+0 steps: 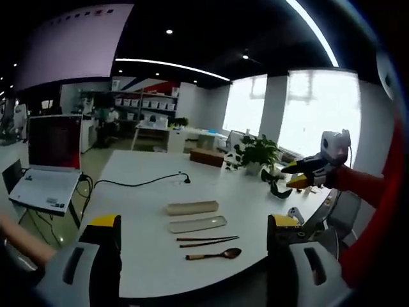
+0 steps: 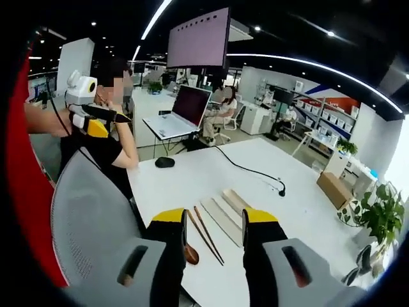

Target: Arrange the utensils inside the cutlery case until each visible utensil rests in its matching compartment.

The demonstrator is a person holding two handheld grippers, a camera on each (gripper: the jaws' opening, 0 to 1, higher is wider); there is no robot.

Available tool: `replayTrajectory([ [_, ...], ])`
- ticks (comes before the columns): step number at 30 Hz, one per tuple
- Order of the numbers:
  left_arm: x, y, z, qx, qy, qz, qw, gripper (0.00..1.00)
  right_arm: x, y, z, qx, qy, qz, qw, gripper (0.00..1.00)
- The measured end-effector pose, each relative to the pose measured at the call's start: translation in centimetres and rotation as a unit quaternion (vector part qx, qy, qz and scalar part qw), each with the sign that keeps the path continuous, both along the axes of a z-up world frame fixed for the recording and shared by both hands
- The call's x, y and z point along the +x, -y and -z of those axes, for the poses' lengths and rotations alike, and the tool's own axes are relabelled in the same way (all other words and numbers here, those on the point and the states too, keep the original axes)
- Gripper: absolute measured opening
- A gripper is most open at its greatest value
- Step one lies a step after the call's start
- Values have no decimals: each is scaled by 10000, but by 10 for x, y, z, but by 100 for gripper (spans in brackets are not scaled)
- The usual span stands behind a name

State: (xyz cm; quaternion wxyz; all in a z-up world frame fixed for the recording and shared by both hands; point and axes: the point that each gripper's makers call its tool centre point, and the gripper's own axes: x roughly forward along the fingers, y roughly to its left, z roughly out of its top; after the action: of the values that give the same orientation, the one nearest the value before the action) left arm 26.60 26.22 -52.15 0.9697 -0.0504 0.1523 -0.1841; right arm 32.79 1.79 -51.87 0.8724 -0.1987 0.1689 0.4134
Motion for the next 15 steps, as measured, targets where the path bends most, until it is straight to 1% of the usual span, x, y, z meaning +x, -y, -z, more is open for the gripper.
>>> replayTrajectory([
  [3,-3,2,0,-95,-16,15,10000,99,4,-1,1,-101,40,-9,9999,32],
  [6,-5,2,0,-69,-4,-2,10000,99,7,-1,3,-270,141,-67,9995,32],
  [8,-5,2,-1,-66,6,-7,10000,98,6,-3,3,-274,135,-118,9995,33],
  [12,-5,1,-1,-80,13,-41,10000,97,5,-12,8,-161,-56,-189,9997,33],
  [15,-4,2,3,-62,-51,-40,10000,95,8,-12,24,-272,-269,-139,9992,34],
])
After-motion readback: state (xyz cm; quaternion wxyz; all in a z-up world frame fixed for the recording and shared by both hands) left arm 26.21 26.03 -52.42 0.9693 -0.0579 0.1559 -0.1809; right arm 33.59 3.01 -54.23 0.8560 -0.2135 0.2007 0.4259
